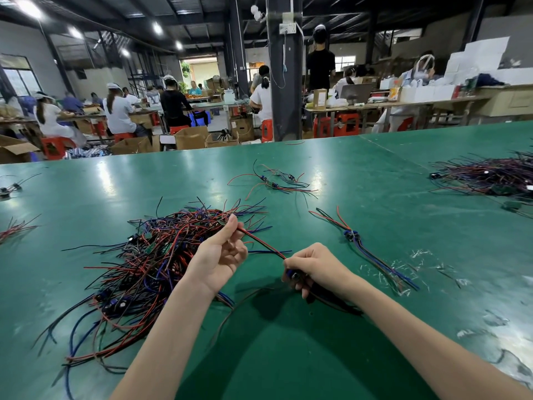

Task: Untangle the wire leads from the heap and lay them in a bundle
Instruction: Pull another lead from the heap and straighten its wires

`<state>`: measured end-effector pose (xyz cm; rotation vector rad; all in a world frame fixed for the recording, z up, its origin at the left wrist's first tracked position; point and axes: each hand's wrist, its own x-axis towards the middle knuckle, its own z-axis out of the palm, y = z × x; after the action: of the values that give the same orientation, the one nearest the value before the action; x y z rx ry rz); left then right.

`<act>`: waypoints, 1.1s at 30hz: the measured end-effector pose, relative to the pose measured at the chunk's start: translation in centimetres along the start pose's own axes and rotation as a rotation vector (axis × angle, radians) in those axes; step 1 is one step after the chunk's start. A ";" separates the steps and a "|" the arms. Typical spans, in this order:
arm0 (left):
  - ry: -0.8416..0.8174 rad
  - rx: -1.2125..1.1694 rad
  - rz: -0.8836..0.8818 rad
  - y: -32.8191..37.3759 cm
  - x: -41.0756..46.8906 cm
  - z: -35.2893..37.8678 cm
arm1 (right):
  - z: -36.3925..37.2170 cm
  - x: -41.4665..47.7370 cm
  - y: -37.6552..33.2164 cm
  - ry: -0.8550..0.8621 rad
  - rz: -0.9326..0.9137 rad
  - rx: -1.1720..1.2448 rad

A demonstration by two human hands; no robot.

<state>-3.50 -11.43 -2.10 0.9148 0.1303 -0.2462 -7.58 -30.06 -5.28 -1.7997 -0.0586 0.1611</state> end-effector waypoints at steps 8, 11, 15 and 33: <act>-0.011 -0.066 0.022 0.4 0.2 -0.4 | 0.1 0.0 0.0 -0.050 0.008 -0.029; -0.058 -0.077 0.013 0.5 0.1 -0.4 | -0.1 0.2 0.0 -0.042 -0.006 -0.008; -0.016 -0.095 0.037 0.7 0.4 -0.6 | 0.0 0.1 0.0 -0.100 -0.028 0.011; 0.370 0.506 0.566 -0.3 1.4 -1.8 | 0.4 -0.5 -0.7 -0.212 -0.076 -0.011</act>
<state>-2.27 -10.42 -3.75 1.4528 0.1469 0.4405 -8.14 -29.57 -4.67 -1.7830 -0.2784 0.2975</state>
